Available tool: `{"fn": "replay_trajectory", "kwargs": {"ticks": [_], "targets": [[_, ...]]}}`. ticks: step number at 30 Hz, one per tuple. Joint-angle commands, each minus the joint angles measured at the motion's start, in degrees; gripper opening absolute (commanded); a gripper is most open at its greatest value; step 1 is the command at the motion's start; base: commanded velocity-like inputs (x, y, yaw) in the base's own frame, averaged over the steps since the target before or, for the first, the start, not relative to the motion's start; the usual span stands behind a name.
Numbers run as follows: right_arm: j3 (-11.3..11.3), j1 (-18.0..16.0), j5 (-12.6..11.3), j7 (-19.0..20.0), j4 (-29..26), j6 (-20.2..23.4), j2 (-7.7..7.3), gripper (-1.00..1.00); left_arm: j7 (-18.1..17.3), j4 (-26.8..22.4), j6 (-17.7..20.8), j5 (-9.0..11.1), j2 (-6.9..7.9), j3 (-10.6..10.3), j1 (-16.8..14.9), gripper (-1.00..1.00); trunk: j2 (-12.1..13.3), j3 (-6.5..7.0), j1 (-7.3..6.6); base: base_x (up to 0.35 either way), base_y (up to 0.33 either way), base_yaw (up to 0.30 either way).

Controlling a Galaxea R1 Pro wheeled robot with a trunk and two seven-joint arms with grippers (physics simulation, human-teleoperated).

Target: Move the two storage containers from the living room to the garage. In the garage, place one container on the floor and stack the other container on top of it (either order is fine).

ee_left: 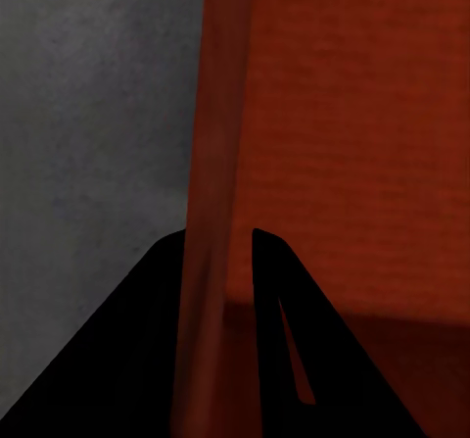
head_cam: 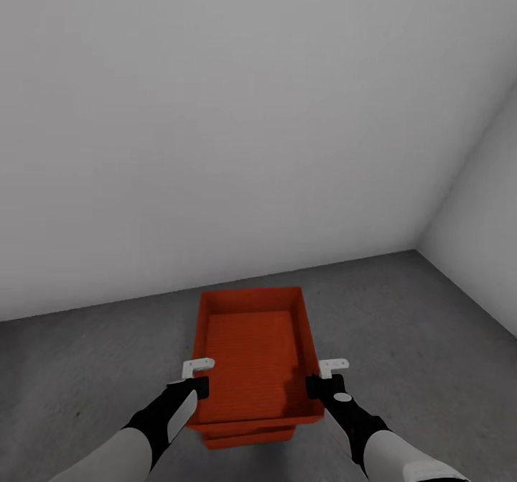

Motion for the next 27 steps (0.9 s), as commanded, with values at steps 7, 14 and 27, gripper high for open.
{"fn": "replay_trajectory", "kwargs": {"ticks": [7,14,27], "targets": [[-1.26,-0.01,0.22,-3.08,0.33,-0.17,-0.11,-1.00,0.78,-0.24,-1.05,-1.66,1.09,1.32,-0.06,-1.00,-0.05,-0.06,0.01,0.000,0.000,0.000],[-1.20,-0.01,0.30,-3.08,1.96,-0.23,-0.19,-1.00,0.78,-0.24,-1.06,-1.66,1.12,1.32,-0.06,-1.00,-0.05,-0.06,0.01,0.000,0.000,0.029],[-1.26,-0.02,0.31,-3.08,2.20,-0.46,-0.20,-1.00,0.78,-0.24,-1.06,-1.74,1.12,1.32,-0.06,-1.00,-0.05,-0.06,0.01,0.000,0.000,0.068]]}}
